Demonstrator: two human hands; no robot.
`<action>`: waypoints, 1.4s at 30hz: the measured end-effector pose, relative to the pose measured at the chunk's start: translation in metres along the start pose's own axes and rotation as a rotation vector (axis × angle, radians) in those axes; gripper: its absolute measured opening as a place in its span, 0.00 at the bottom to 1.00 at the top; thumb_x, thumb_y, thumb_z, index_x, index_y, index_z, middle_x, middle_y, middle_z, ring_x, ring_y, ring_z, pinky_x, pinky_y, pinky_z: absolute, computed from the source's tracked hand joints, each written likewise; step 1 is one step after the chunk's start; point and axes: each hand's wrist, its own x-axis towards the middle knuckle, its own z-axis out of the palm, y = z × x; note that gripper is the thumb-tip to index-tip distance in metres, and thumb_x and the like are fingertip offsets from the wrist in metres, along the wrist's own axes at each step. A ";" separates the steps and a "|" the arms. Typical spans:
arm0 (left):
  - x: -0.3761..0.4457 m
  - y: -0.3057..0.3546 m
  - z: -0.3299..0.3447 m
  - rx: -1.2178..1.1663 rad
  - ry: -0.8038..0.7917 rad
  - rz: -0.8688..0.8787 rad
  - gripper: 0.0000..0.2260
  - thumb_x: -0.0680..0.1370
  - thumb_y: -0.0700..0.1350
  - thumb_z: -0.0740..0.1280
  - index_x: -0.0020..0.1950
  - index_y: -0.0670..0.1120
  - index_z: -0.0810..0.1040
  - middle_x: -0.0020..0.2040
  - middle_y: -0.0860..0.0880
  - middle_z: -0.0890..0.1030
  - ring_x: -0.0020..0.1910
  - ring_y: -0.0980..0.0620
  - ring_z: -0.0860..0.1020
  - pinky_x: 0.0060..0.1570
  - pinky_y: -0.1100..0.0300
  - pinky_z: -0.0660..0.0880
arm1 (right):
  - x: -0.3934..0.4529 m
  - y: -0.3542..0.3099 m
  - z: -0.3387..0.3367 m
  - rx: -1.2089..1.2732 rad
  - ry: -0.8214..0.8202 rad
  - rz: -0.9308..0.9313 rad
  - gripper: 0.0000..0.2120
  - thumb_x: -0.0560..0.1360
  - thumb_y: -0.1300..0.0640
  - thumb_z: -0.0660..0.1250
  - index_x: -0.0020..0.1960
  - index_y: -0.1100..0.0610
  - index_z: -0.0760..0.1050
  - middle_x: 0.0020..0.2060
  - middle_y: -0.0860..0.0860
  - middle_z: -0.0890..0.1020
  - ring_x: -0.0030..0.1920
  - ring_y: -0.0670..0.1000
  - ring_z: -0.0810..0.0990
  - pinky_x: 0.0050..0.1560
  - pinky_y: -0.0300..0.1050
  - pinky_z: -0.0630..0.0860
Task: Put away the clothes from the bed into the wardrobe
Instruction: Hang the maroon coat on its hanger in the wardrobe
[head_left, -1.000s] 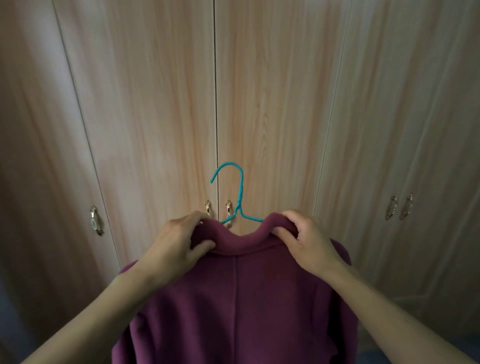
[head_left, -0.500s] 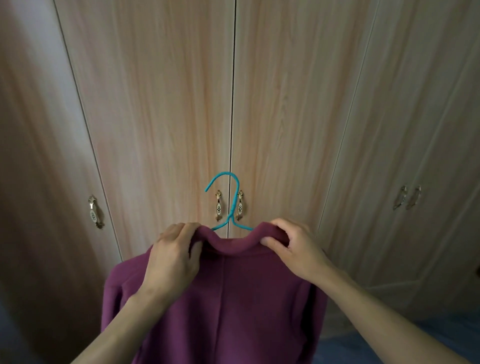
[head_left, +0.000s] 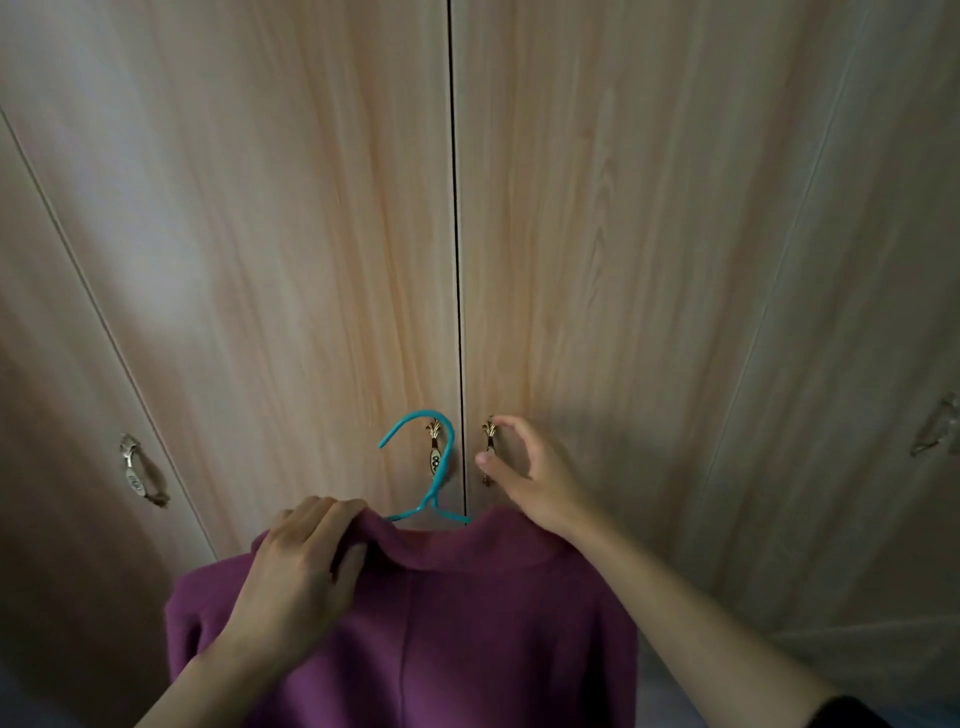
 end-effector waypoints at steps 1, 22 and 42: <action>0.004 -0.004 0.002 0.009 0.000 0.004 0.10 0.73 0.47 0.62 0.54 0.50 0.72 0.42 0.52 0.77 0.41 0.49 0.74 0.41 0.49 0.73 | 0.010 0.007 0.005 0.018 -0.010 0.016 0.28 0.73 0.34 0.65 0.70 0.42 0.67 0.67 0.41 0.71 0.66 0.41 0.69 0.67 0.43 0.67; 0.001 -0.077 -0.008 0.020 -0.014 0.088 0.13 0.73 0.48 0.61 0.53 0.45 0.78 0.43 0.50 0.79 0.43 0.48 0.76 0.44 0.54 0.67 | 0.016 -0.004 0.054 -0.110 0.045 0.239 0.23 0.71 0.51 0.76 0.58 0.45 0.66 0.52 0.50 0.77 0.54 0.50 0.76 0.57 0.50 0.75; -0.023 0.012 0.020 -0.277 -0.081 0.455 0.12 0.73 0.48 0.61 0.55 0.47 0.75 0.46 0.47 0.81 0.46 0.47 0.75 0.45 0.52 0.68 | -0.193 -0.028 -0.017 -0.227 0.564 0.521 0.18 0.72 0.52 0.74 0.58 0.51 0.71 0.48 0.46 0.84 0.45 0.41 0.83 0.48 0.45 0.82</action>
